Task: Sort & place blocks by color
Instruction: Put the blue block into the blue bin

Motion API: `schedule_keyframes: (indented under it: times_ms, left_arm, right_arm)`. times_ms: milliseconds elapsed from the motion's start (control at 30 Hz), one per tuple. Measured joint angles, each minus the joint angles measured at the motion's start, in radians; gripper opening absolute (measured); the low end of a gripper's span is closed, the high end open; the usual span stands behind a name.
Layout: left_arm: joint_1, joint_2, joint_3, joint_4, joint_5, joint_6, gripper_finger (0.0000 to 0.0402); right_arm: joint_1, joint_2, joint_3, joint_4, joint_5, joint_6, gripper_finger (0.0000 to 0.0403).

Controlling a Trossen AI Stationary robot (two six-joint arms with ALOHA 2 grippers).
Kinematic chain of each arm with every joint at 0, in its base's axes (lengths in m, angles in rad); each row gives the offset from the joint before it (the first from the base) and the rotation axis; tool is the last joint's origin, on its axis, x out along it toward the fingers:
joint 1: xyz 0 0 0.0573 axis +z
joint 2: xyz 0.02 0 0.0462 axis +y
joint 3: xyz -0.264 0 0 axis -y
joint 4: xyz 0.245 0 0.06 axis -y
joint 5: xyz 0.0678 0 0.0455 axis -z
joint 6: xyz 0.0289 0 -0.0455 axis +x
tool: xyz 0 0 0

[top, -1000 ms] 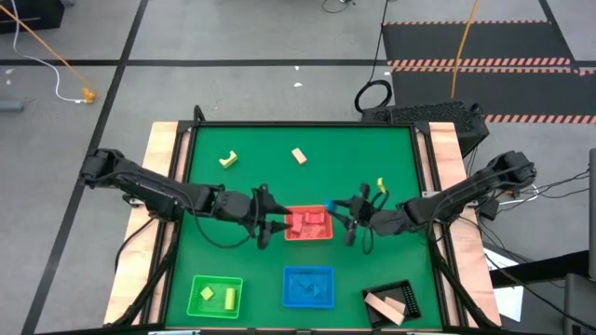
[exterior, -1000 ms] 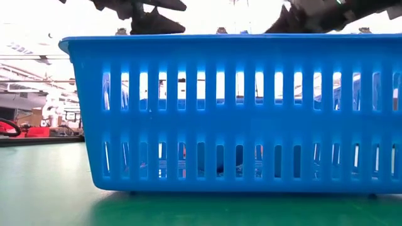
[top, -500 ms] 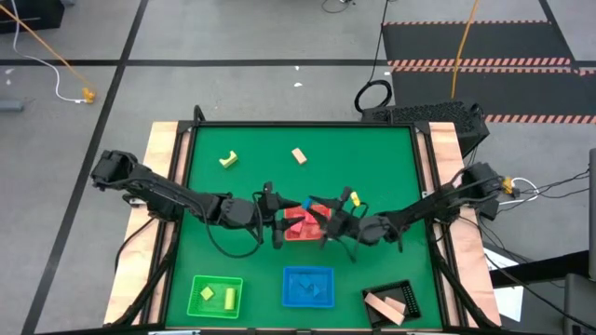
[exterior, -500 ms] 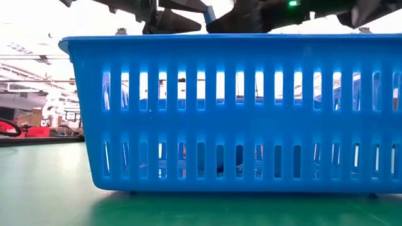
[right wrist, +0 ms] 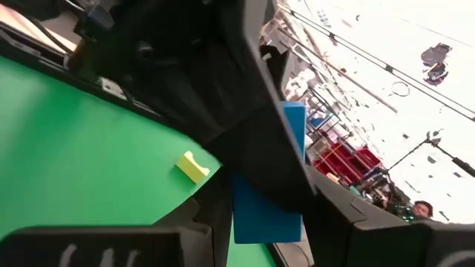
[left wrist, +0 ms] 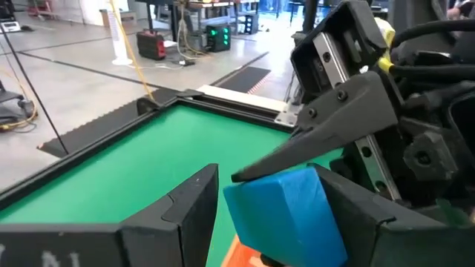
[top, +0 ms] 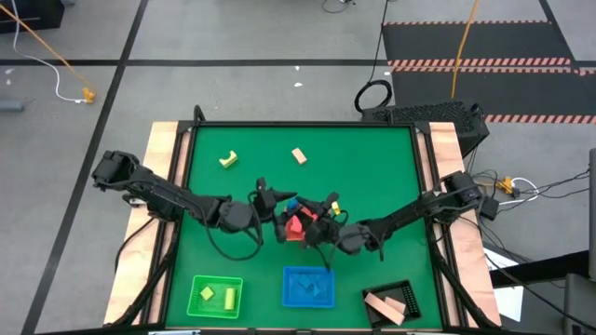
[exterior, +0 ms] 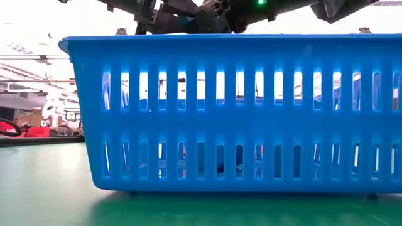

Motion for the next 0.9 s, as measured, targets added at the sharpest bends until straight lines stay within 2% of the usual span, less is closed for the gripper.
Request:
schedule_keyframes:
  times_ms: [100, 167, 300, 367, 467, 567, 700, 900]
  left_arm:
    - [-0.001, 0.000, 0.000, -0.001, 0.001, -0.005, 0.0195]
    - [0.000, 0.000, 0.000, -0.003, 0.001, -0.012, 0.0174]
    - [-0.001, 0.000, 0.000, -0.022, 0.007, -0.045, 0.0095]
    - [-0.001, -0.001, 0.000, -0.037, 0.018, -0.064, 0.0053]
    - [-0.008, -0.001, 0.000, -0.055, 0.040, -0.064, 0.0053]
    - [-0.021, -0.001, 0.000, -0.061, 0.041, -0.070, 0.0053]
    - [-0.043, -0.001, 0.000, -0.069, 0.040, -0.076, 0.0053]
    - [-0.069, -0.001, 0.000, -0.074, 0.038, -0.078, 0.0053]
  right_arm:
    - [0.006, -0.001, 0.000, -0.001, 0.001, 0.019, 0.0110]
    - [0.009, -0.001, 0.000, -0.003, 0.003, 0.023, 0.0110]
    - [0.019, -0.001, 0.000, -0.009, 0.017, 0.024, 0.0113]
    - [0.024, -0.001, -0.001, -0.013, 0.021, 0.022, 0.0138]
    - [0.035, -0.001, -0.001, -0.011, 0.003, 0.026, 0.0184]
    - [0.050, -0.001, -0.001, -0.014, 0.003, 0.040, 0.0213]
    - [0.087, -0.002, -0.001, -0.028, 0.035, 0.174, 0.0233]
    - [0.195, -0.027, -0.001, -0.224, 0.085, 0.424, 0.0242]
